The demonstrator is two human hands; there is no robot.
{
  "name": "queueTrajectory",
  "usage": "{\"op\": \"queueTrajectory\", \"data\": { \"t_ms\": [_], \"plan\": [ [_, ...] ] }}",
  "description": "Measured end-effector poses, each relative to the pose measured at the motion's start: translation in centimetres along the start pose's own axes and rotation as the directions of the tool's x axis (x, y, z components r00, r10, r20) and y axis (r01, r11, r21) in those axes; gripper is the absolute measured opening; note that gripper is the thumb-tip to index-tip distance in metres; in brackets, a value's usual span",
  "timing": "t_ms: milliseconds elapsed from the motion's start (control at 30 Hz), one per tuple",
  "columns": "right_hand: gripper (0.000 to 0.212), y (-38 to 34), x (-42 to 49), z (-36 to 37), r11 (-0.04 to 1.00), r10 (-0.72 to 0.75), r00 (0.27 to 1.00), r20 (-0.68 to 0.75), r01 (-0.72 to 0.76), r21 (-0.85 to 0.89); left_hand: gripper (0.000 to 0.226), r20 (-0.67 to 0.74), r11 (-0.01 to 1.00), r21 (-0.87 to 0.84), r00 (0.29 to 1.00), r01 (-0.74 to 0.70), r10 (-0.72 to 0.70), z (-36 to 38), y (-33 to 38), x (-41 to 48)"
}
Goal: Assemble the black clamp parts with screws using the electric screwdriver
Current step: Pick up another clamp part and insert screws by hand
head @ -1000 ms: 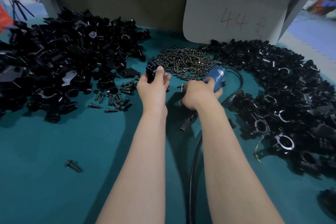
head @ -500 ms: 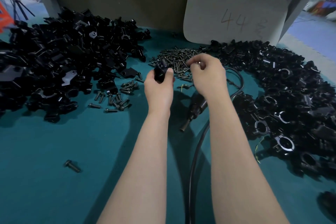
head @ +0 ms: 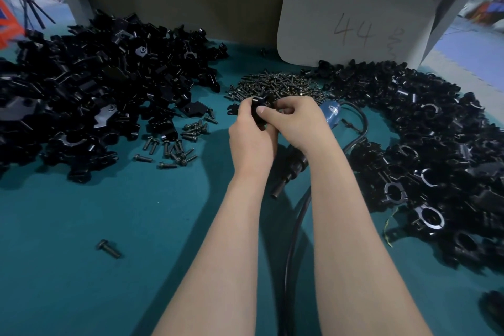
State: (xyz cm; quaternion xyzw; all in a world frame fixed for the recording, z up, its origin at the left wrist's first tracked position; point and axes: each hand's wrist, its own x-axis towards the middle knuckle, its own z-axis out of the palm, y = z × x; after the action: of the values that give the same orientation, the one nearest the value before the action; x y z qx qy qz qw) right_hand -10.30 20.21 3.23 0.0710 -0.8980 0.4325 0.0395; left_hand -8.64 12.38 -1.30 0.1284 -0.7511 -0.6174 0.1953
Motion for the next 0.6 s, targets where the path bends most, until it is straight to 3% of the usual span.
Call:
{"op": "queueTrajectory", "data": {
  "t_ms": [600],
  "plan": [
    [0.037, -0.24, -0.04, 0.03, 1.000, -0.013, 0.999, 0.031, 0.013, -0.018, 0.048, -0.045, 0.999, -0.045, 0.999, -0.008, 0.006, 0.29, 0.10, 0.03]
  ]
}}
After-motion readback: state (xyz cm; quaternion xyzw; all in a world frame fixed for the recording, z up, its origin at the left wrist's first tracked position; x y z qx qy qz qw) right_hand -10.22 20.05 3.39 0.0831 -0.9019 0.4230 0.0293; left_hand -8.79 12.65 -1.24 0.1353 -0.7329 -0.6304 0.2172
